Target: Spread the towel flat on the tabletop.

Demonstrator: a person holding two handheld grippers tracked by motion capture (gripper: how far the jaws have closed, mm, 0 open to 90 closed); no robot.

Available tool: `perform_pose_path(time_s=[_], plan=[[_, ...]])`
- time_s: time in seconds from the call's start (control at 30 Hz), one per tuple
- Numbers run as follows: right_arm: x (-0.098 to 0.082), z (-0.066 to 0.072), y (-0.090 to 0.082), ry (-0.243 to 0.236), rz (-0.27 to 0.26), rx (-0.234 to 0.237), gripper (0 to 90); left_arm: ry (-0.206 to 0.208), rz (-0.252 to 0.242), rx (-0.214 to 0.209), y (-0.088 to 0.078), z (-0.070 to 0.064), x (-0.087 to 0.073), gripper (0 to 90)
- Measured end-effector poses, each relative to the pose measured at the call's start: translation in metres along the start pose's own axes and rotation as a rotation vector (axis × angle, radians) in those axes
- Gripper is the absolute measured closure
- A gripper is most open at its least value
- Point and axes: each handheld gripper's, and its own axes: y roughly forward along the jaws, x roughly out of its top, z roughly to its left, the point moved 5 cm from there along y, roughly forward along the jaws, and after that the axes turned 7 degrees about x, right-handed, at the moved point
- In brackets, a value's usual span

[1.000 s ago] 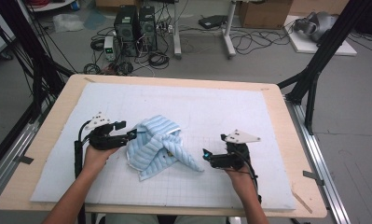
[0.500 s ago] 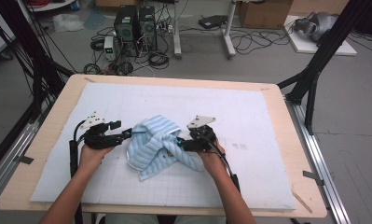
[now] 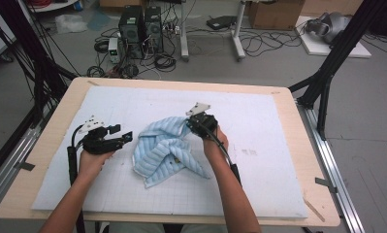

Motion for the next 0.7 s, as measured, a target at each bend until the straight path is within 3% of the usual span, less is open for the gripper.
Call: perform_pose_path(time_s=[0.13, 0.23, 0.33, 0.43, 0.7], plan=[[-0.01, -0.037, 0.001, 0.076, 0.086, -0.128, 84.3, 0.008, 0.004, 0.009, 0.001, -0.002, -0.001, 34.7], [-0.026, -0.062, -0.001, 0.175, 0.125, -0.201, 83.1, 0.007, 0.005, 0.009, 0.002, -0.002, -0.001, 34.7], [-0.043, -0.076, -0.003, 0.281, 0.172, -0.244, 73.2, 0.003, 0.011, 0.007, 0.002, -0.002, -0.002, 34.7], [-0.049, -0.079, -0.006, 0.315, 0.142, -0.24, 60.4, 0.002, 0.012, 0.004, 0.002, -0.001, -0.002, 34.8], [-0.048, -0.055, -0.035, 0.233, -0.018, -0.127, 48.3, 0.0, 0.012, 0.006, 0.002, 0.0, -0.003, 34.8]])
